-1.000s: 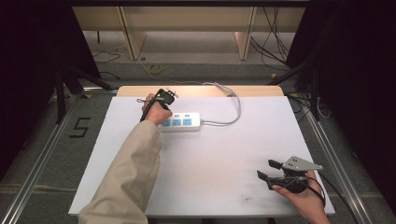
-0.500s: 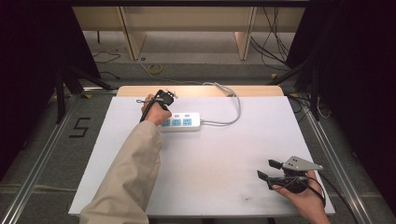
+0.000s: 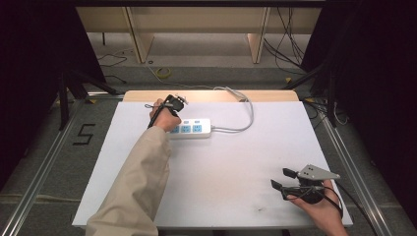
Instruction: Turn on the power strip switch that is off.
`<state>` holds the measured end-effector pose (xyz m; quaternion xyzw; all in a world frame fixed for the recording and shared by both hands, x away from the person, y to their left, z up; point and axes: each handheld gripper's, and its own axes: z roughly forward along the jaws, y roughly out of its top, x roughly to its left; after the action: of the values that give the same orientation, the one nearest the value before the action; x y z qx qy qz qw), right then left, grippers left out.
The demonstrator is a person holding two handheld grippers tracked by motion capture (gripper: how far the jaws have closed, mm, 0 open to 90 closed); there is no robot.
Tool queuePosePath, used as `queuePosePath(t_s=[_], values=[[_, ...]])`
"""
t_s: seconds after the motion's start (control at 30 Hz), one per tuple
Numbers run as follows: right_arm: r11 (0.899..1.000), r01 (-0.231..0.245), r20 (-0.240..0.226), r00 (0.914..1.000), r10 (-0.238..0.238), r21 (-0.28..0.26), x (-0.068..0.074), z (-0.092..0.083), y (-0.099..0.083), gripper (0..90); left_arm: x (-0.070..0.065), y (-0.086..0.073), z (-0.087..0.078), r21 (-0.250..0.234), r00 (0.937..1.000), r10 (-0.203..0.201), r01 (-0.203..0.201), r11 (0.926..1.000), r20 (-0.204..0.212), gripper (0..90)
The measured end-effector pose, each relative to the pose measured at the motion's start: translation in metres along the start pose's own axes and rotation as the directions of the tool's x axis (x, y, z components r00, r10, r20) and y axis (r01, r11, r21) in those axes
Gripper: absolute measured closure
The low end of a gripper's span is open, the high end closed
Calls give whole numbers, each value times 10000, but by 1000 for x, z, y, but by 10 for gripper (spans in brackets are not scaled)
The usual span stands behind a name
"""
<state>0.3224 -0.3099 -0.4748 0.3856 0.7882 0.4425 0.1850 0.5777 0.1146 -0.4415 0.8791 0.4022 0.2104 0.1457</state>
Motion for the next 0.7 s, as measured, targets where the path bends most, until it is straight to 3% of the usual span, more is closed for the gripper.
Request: queuePosePath(t_s=[0.43, 0.47, 0.63, 0.7], values=[[10000, 29, 33, 10000, -29, -63, 0, -1, 0, 346, 0, -1, 1, -32, 10000, 38, -38, 10000, 31, 900], [10000, 23, 27, 10000, -23, -64, 0, -1, 0, 346, 1, -1, 0, 262, 9997, 255, -254, 9993, -47, 900], [10000, 57, 51, 10000, -57, -70, 0, -2, 0, 346, 2, -6, 3, -292, 9995, 175, -182, 9994, -247, 900], [10000, 41, 43, 10000, -40, -67, 0, -2, 0, 350, 3, -6, 2, -210, 9992, 312, -317, 9993, -238, 900]])
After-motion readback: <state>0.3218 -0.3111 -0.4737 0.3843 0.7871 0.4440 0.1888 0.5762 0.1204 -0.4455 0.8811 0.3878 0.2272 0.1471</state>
